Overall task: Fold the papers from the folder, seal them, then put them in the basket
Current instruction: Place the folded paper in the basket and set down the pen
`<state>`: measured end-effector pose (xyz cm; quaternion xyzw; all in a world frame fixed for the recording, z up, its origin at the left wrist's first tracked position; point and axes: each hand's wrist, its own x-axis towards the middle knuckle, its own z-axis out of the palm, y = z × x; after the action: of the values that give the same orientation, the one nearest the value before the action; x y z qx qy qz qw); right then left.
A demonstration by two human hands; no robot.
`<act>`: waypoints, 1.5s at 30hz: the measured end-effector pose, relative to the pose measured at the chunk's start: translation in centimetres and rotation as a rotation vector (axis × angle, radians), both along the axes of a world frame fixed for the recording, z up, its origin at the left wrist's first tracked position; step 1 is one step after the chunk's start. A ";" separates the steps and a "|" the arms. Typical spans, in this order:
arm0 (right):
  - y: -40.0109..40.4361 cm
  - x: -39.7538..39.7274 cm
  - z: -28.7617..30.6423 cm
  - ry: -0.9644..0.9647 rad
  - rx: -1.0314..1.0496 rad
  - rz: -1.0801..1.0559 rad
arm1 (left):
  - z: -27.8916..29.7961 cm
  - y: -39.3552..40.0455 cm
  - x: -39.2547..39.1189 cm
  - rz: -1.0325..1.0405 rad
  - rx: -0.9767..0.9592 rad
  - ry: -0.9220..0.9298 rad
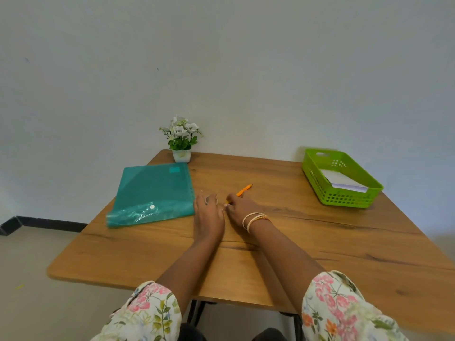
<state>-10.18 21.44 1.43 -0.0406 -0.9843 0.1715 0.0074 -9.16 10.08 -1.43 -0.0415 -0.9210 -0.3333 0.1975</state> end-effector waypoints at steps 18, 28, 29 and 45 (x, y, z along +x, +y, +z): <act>8.5 8.0 -2.0 0.230 0.050 -0.543 | -0.1 2.3 1.9 -0.401 -0.024 -0.005; 17.3 14.0 -2.4 0.255 -0.139 -0.825 | 0.9 12.5 6.6 -0.598 0.043 -0.195; 18.0 14.4 -2.4 0.263 -0.142 -0.839 | 0.9 13.5 6.8 -0.605 0.040 -0.204; 20.8 15.0 -3.7 0.396 -0.232 -0.782 | 0.5 21.5 5.6 -0.613 0.123 -0.334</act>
<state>4.79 42.21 -2.27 -0.3763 -0.8490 0.2695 0.2551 -3.60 31.59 -0.90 -0.2492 -0.8635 -0.4339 -0.0629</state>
